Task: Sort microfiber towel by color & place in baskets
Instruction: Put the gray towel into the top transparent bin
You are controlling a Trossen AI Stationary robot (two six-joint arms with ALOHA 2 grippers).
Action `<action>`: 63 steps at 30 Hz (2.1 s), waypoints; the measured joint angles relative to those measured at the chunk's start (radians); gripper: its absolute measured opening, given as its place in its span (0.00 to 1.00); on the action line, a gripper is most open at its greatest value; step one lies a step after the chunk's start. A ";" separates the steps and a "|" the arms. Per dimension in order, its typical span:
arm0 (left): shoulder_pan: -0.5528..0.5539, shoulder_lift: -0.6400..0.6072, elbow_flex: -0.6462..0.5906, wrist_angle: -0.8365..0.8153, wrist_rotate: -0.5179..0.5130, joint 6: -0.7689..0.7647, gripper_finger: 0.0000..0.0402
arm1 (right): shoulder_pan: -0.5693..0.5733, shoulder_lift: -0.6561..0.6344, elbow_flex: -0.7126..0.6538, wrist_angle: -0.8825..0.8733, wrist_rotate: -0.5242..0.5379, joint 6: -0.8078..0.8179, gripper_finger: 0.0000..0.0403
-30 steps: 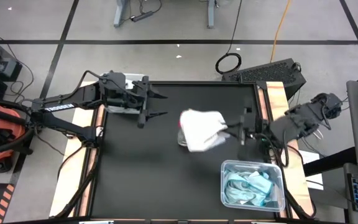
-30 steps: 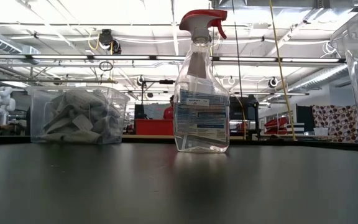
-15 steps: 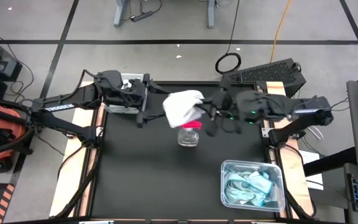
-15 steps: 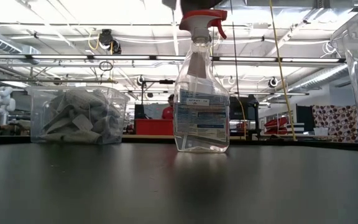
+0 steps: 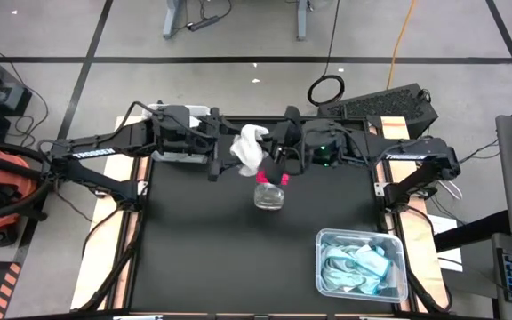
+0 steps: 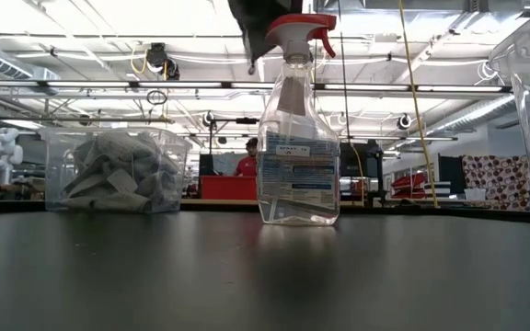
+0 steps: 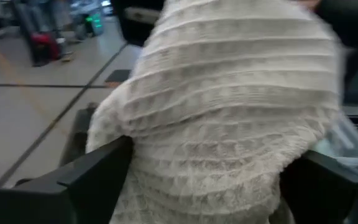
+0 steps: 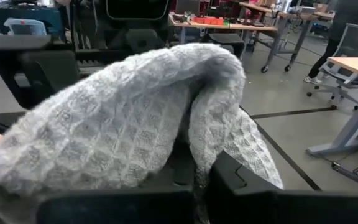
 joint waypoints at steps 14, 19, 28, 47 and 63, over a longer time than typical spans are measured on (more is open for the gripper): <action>0.038 0.011 -0.002 0.007 0.075 0.077 0.36 | -0.025 -0.007 0.001 -0.005 -0.083 0.007 0.03; 0.052 0.011 -0.002 -0.007 0.047 0.150 0.12 | -0.030 -0.008 0.001 -0.029 -0.077 0.011 0.15; 0.139 -0.020 -0.002 -0.097 -0.090 0.166 0.06 | -0.051 -0.009 0.001 -0.136 -0.085 0.018 0.51; 0.371 -0.111 -0.001 -0.761 -0.439 0.156 0.06 | -0.094 -0.011 0.001 -0.283 -0.078 -0.041 0.64; 0.538 -0.109 -0.175 -0.881 -0.391 0.095 0.06 | -0.098 -0.018 0.001 -0.351 -0.079 -0.052 0.60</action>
